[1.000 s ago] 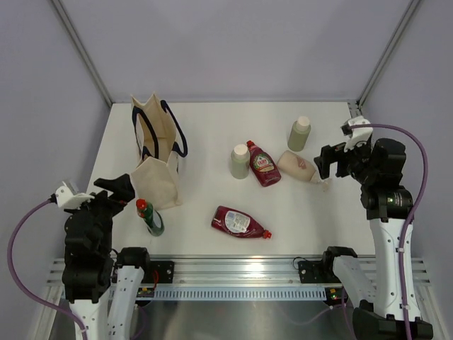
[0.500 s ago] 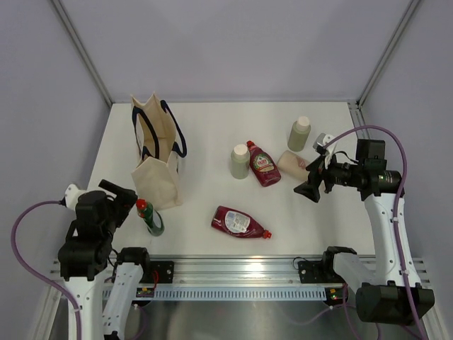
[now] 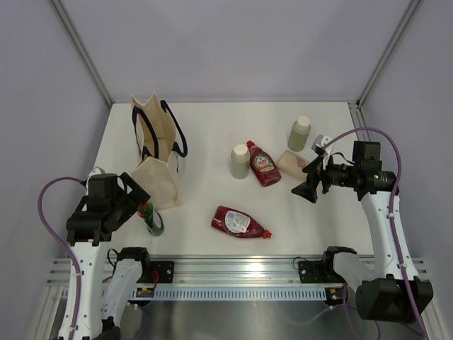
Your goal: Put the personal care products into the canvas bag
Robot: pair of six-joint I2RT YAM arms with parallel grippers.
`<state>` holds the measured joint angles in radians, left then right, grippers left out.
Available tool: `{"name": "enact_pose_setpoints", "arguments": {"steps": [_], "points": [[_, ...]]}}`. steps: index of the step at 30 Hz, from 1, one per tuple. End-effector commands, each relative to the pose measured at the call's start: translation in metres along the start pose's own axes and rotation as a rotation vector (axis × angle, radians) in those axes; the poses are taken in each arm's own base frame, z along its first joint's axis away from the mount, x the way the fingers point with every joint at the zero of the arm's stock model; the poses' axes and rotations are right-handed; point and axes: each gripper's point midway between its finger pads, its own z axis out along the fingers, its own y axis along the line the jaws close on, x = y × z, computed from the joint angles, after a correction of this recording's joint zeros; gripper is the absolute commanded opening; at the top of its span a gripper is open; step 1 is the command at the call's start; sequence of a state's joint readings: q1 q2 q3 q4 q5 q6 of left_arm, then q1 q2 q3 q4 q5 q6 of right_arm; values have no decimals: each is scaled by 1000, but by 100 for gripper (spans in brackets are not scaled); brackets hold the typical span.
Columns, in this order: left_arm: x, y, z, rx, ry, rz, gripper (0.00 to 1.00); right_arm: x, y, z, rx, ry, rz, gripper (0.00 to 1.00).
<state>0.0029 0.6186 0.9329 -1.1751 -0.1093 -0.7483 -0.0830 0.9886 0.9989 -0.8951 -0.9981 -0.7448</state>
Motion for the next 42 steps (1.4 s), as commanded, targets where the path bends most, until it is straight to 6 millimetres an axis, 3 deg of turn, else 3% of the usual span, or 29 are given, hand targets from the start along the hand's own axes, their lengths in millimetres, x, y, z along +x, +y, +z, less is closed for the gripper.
{"name": "enact_pose_setpoints", "arguments": {"steps": [1,5,11,20,26,29,33,34,37,42], "points": [[10,-2,5,5,56,26,99,-12,-2,4,-23,-49,-23,99],[20,-12,16,28,91,50,98,-12,-3,4,-25,-51,-23,99],[38,-10,34,-101,136,130,96,-13,-2,4,-30,-53,-21,100],[25,-9,58,-154,34,115,81,-8,4,3,-29,-45,-14,99],[13,-7,58,-169,-29,137,66,-4,5,3,-22,-38,-10,99],[7,-7,57,-158,-62,145,49,-3,5,4,-26,-40,-1,99],[8,-13,55,-103,-68,163,15,-4,4,3,-20,-40,-6,99],[7,-15,52,-77,-78,161,3,-3,4,3,-18,-36,-5,99],[2,-25,43,-13,-98,145,0,-3,4,2,-16,-34,-12,99],[-14,-43,9,123,-153,112,0,-3,4,2,-16,-33,-14,99]]}}
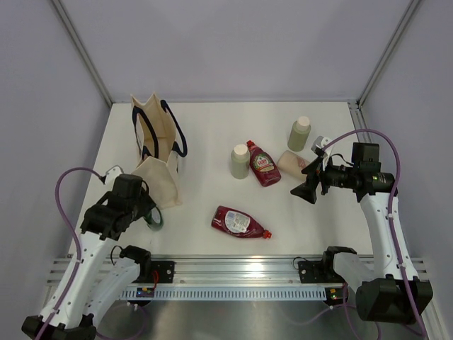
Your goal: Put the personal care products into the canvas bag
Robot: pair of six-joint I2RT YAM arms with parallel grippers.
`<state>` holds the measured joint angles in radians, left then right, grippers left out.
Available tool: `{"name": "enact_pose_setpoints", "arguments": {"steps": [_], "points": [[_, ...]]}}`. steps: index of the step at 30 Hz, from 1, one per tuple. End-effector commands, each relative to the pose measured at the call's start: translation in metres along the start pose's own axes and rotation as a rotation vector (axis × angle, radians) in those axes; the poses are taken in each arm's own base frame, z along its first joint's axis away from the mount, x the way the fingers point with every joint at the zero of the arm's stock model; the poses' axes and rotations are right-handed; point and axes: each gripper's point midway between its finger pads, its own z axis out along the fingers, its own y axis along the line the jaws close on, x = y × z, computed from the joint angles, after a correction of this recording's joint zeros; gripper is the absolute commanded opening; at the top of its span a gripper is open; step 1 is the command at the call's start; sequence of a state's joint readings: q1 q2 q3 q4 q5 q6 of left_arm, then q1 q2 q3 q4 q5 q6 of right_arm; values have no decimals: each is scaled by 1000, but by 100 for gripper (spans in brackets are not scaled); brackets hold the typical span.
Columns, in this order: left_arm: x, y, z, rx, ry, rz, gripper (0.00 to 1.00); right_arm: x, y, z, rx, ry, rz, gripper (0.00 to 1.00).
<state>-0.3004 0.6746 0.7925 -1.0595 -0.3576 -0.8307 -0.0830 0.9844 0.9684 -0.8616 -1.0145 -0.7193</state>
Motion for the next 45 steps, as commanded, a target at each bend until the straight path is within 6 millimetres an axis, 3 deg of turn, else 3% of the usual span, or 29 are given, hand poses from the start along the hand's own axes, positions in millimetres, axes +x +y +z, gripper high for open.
{"name": "enact_pose_setpoints", "arguments": {"steps": [1,14,15,18,19,21,22,25,30,33,36,40,41,45], "points": [[-45,-35,-36,187,-147,-60,0,-7,4,-2,-7,-21,-33,100],[-99,-117,-135,595,-159,-63,0,-8,1,-1,-5,-24,-40,99],[-108,-124,-151,640,-174,-63,0,-8,1,-1,-5,-24,-38,100],[-117,-144,-169,713,-155,-51,0,-7,1,0,-4,-25,-35,100],[-129,-148,-187,749,-185,-59,0,-7,1,0,-5,-26,-33,99],[-141,-159,-194,768,-197,-59,0,-6,1,0,-3,-26,-31,100],[-153,-164,-207,799,-231,-64,0,-6,1,0,-4,-25,-30,100],[-168,-176,-211,804,-253,-46,0,-4,0,0,3,-21,-33,100],[-191,-194,-207,798,-274,-32,0,-2,-1,-1,20,-13,-48,100],[-215,-194,-207,789,-328,-63,0,-1,-2,0,24,-16,-48,99],[-244,-192,-189,732,-396,-85,0,-2,-1,1,18,-26,-39,99],[-271,-194,-149,644,-445,-84,0,-6,-2,1,17,-35,-45,100],[-274,-196,-128,597,-430,-61,0,-7,-2,1,17,-37,-46,99],[-281,-199,-80,518,-431,-51,0,-11,-3,3,9,-62,-49,99]]}}
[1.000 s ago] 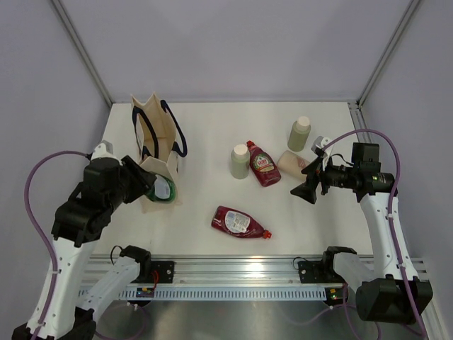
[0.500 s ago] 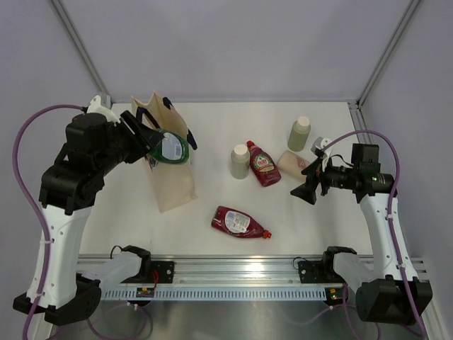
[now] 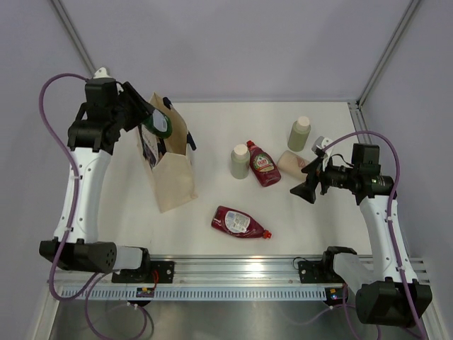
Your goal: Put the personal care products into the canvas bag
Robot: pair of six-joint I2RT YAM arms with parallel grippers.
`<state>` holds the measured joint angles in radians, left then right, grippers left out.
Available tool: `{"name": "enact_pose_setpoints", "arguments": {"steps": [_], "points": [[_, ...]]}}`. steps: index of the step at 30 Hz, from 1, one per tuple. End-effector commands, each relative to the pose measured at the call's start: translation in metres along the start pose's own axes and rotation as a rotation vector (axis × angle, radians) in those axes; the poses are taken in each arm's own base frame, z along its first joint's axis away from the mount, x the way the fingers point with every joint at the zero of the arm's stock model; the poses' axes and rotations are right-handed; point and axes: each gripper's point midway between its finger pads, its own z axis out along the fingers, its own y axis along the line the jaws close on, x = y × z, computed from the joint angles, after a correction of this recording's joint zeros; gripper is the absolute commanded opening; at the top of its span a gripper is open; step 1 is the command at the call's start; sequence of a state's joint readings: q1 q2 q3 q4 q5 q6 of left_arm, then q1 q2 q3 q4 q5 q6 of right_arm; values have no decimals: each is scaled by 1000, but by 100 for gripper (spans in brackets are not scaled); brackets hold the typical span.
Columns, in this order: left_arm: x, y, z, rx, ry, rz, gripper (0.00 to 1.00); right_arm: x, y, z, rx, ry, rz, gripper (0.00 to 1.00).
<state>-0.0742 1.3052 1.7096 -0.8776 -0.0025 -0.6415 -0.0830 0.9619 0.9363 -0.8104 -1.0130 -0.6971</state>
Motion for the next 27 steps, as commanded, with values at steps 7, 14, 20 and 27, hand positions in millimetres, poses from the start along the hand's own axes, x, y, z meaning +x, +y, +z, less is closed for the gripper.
{"name": "enact_pose_setpoints", "arguments": {"steps": [7,14,20,27], "points": [[-36,-2,97,-17,-150,75,0,-15,-6,6,-19,-60,-7,99],[-28,27,146,-147,-95,210,14,5,-13,21,-50,-14,99,100],[-9,41,161,-178,-37,216,72,7,-41,68,93,53,236,99],[-19,31,142,-127,-66,213,99,-32,-75,115,258,-53,231,100]]}}
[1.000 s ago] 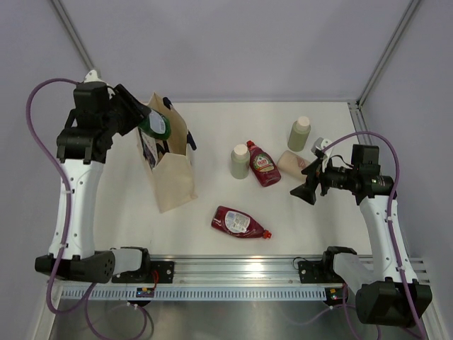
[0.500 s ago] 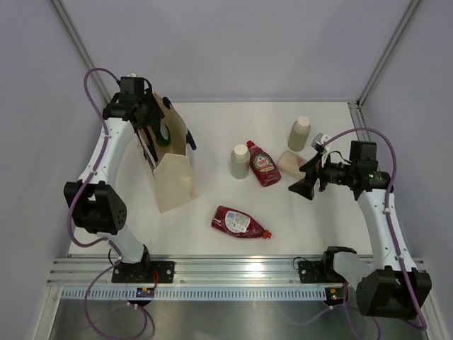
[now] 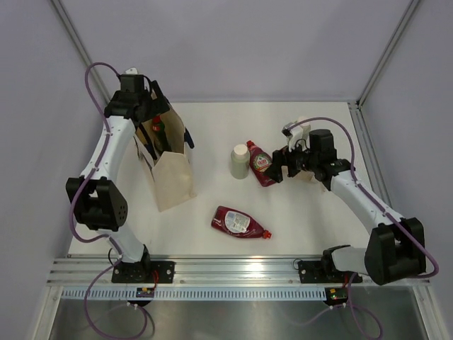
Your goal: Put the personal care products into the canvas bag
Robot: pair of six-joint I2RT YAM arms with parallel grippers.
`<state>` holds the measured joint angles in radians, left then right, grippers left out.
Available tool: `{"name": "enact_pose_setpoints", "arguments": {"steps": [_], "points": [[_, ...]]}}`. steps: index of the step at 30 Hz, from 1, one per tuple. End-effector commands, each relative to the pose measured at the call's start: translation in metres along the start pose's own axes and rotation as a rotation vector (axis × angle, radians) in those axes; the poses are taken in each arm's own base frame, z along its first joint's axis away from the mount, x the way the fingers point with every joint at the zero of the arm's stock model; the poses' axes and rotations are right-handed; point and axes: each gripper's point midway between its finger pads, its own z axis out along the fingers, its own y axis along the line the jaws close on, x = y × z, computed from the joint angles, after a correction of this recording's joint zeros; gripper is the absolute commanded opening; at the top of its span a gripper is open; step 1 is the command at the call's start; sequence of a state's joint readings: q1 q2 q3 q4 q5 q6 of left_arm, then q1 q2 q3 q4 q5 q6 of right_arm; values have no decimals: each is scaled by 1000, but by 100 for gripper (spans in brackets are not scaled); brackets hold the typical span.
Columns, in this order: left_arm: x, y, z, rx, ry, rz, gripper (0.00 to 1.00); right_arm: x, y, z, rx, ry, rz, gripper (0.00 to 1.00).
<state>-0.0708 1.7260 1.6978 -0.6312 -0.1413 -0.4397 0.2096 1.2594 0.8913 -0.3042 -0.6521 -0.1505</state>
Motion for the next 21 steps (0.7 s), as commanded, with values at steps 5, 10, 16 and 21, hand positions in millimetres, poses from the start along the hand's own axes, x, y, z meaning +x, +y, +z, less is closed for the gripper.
{"name": "enact_pose_setpoints", "arguments": {"steps": [5,10,16,21], "points": [[-65,-34,-75,217,-195,4,99,-62,-4,63,77,-147,-126,100],[-77,-61,-149,426,-261,73,99,-71,-13,99,43,-127,-173,100],[-55,-54,-218,521,-331,123,99,-56,9,126,-72,-79,-328,100],[-34,-46,-252,590,-430,164,99,-59,11,144,-79,-90,-294,100]]}}
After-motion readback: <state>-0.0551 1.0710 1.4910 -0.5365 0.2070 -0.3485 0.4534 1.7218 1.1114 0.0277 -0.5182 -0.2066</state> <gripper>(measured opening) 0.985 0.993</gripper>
